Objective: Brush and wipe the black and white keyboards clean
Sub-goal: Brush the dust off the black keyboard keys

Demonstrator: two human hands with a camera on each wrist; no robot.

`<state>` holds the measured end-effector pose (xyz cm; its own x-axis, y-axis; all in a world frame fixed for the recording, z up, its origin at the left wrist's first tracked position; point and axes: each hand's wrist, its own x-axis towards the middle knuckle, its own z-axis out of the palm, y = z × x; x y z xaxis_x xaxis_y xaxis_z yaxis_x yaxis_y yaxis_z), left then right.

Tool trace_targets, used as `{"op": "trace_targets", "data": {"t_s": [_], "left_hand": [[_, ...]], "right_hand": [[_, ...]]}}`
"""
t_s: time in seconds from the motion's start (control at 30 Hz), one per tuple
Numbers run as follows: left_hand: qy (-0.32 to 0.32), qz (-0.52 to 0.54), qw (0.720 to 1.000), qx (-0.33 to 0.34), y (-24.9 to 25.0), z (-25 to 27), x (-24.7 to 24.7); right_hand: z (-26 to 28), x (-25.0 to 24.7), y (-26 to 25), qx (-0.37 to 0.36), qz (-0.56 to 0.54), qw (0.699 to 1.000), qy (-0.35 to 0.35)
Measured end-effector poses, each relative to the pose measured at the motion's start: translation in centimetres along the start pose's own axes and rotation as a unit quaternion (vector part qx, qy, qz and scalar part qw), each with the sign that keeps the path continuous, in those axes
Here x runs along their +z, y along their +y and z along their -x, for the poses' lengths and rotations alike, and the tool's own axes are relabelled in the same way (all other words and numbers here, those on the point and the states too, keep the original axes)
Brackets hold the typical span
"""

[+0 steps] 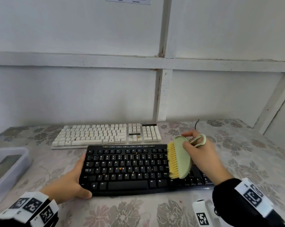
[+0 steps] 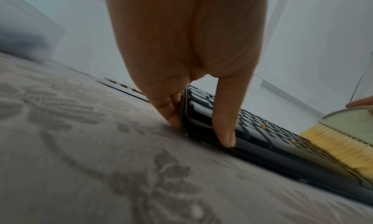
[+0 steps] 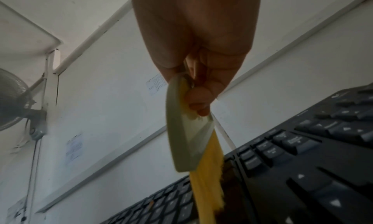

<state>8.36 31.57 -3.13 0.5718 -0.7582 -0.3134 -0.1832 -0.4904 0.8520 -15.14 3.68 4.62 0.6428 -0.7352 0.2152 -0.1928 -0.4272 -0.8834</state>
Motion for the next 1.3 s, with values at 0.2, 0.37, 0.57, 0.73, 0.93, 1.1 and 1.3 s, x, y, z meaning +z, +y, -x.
{"op": "trace_targets", "data": {"t_s": [0.2,0.37,0.57,0.73,0.93,1.1,1.3], "left_hand": [[0.011,-0.006,1.000,0.002,0.2,-0.1,0.2],[0.004,0.000,1.000,0.003,0.1,-0.1,0.2],[-0.001,0.000,1.000,-0.001,-0.2,-0.1,-0.1],[-0.006,0.008,1.000,0.009,-0.4,-0.3,-0.2],[-0.008,0.006,1.000,0.012,-0.4,-0.3,-0.1],[-0.005,-0.003,1.000,0.009,-0.6,-0.5,-0.2],[0.000,-0.002,1.000,0.025,-0.5,-0.6,0.0]], "right_hand": [[1.8,-0.6,-0.1,0.026,0.058,0.995,-0.073],[1.0,-0.9,-0.7,-0.010,-0.009,1.000,-0.001],[1.7,-0.2,0.4,0.008,0.032,0.999,-0.043],[1.9,-1.0,-0.3,0.016,0.020,0.998,-0.053],[1.3,0.3,-0.6,-0.003,-0.005,1.000,0.010],[3.2,0.3,0.2,0.012,0.067,0.996,-0.055],[1.6,-0.9,-2.4,-0.025,0.078,0.995,-0.053]]}}
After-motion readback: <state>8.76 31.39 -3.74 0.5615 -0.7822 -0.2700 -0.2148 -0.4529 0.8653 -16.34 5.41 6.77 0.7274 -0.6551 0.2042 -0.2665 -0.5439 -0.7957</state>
